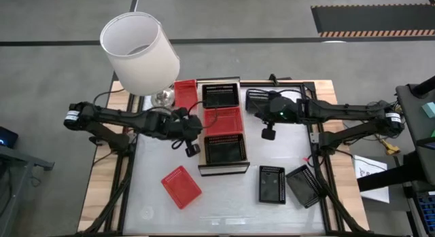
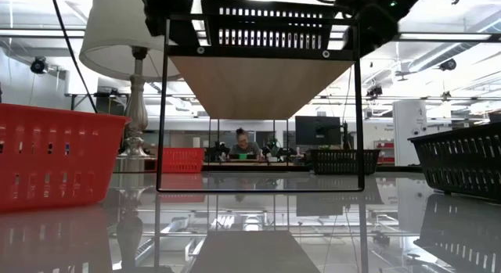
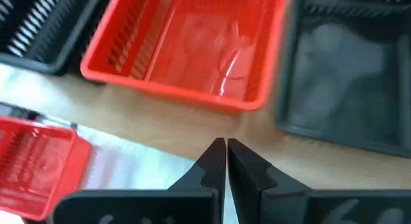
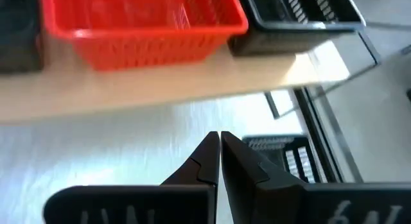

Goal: Stack baskets on shelf by color
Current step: Stack the black bin on the bottom black bin on the shelf

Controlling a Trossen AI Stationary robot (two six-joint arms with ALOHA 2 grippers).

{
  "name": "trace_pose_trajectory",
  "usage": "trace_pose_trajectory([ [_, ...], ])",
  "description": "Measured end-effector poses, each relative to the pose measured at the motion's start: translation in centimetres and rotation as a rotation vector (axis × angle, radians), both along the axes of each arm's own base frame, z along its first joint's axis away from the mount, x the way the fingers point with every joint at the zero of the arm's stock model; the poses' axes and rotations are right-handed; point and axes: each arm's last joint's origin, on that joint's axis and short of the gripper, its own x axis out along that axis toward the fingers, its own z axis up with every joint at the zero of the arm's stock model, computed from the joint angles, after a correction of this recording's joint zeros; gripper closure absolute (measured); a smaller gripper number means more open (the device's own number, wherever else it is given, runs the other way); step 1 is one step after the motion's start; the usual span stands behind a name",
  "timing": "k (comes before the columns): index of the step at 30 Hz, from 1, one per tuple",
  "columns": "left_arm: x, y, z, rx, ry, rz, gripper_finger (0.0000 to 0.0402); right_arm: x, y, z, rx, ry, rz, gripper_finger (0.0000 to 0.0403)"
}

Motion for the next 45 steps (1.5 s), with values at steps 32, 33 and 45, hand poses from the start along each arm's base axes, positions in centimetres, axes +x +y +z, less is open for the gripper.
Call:
trace_pose_trajectory([
  [32,-5.1,-4.2,1.5,0.44,-0.583,-0.392,0.0402,-2.8,-10.3,-7.6,0.205,0.119,-0.023,0.0222],
  [33,-5.5,-4.1,1.6,0.446,-0.6,-0.39,0.0402,-2.7,-10.4,-8.1,0.215,0.118,-0.035,0.0218],
  [45,-7.1,-3.5,1.2,0.514,-0.648,-0.406,0.0402,-1.3,-12.0,-12.7,0.259,0.251,-0.167,0.0231],
])
